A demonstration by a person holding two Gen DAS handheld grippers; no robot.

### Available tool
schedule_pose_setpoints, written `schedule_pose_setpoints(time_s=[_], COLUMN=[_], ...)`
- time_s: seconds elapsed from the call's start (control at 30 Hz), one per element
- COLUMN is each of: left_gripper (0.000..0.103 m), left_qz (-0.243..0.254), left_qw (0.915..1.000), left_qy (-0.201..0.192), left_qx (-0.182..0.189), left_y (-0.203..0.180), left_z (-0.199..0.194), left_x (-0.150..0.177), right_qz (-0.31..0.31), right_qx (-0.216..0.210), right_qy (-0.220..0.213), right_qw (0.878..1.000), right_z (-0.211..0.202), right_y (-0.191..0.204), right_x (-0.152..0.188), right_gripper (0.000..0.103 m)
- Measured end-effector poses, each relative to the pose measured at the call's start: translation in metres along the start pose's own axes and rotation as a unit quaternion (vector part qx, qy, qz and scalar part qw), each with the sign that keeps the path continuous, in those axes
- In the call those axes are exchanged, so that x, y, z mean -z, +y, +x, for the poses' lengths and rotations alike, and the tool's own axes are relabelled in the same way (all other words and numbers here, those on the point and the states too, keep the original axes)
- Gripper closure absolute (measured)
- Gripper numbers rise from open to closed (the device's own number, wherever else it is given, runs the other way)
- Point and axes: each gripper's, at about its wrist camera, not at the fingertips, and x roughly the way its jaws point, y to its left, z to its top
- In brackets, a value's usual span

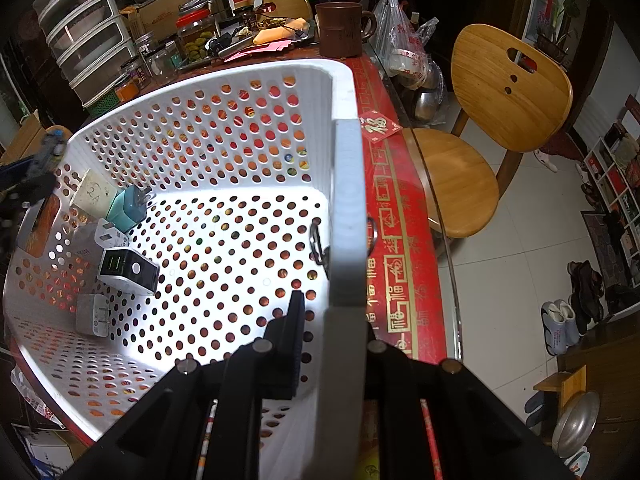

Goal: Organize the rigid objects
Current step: 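Carry the black toy car into the basket and open the left tool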

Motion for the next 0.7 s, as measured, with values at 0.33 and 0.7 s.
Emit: schedule_pose_setpoints(time_s=[0.33, 0.7], left_gripper=[0.075, 0.075], left_qz=[0.041, 0.065], left_qw=[0.9985, 0.9965], left_qy=[0.035, 0.052], left_qx=[-0.008, -0.011], left_y=[-0.037, -0.052], left_z=[0.043, 0.067], left_x=[-0.016, -0.02], right_qz=[-0.004, -0.005], right_qx=[0.003, 0.003], right_qy=[0.0, 0.0], right_qw=[1.0, 1.0], right_z=[0.0, -0.001], right_y=[0.001, 0.001], right_x=[0.002, 0.002], right_gripper=[0.09, 0.09])
